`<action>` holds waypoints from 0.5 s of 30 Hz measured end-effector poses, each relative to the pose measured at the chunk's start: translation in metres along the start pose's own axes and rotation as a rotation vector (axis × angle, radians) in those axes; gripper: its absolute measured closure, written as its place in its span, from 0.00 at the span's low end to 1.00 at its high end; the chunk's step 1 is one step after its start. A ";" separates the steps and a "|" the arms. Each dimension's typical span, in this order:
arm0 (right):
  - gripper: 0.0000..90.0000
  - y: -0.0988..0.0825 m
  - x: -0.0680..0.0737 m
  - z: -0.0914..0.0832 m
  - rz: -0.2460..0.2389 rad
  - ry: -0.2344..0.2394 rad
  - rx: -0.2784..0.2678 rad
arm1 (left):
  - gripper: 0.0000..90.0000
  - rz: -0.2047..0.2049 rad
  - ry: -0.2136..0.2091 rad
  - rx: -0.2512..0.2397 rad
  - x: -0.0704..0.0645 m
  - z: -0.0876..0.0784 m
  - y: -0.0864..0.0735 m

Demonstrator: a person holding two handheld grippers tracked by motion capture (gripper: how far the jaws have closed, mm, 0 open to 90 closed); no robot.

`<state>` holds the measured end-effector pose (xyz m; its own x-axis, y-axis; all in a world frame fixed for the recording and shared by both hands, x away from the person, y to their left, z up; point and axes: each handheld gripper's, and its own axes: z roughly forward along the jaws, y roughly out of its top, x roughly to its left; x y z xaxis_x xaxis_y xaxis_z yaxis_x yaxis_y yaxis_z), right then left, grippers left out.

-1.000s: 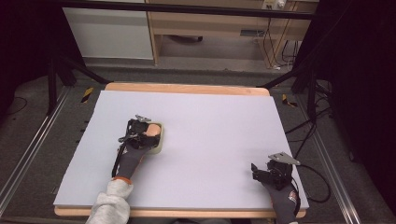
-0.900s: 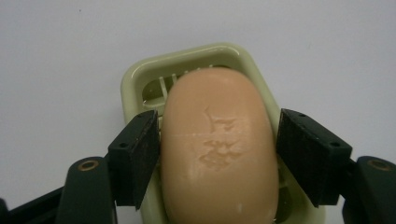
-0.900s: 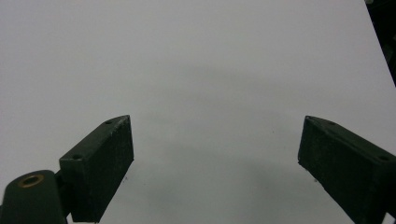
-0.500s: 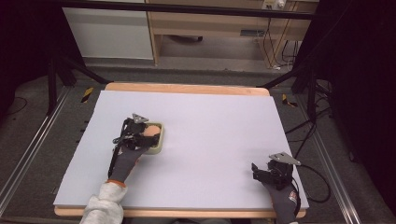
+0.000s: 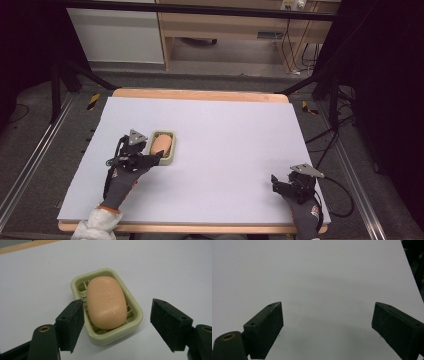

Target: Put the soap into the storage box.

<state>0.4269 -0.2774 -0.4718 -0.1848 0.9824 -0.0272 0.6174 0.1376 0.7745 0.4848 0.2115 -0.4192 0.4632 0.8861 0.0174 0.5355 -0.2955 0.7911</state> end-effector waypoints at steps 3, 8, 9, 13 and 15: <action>0.12 0.000 0.000 0.000 0.001 -0.002 -0.001 | 0.29 0.007 0.009 -0.005 0.003 -0.004 -0.006; 0.11 0.000 -0.001 0.000 0.000 -0.009 -0.001 | 0.28 -0.019 0.030 -0.024 0.012 -0.012 -0.022; 0.11 0.000 -0.001 0.000 0.000 -0.009 -0.001 | 0.28 -0.019 0.030 -0.024 0.012 -0.012 -0.022; 0.11 -0.001 -0.002 0.000 0.006 -0.010 0.002 | 0.27 -0.021 0.040 -0.017 0.015 -0.014 -0.030; 0.11 -0.001 -0.003 0.000 0.006 -0.012 0.001 | 0.27 -0.023 0.045 -0.016 0.016 -0.014 -0.035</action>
<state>0.4268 -0.2803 -0.4727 -0.1722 0.9846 -0.0299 0.6192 0.1318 0.7741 0.4641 0.2413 -0.4379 0.4182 0.9080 0.0262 0.5342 -0.2691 0.8014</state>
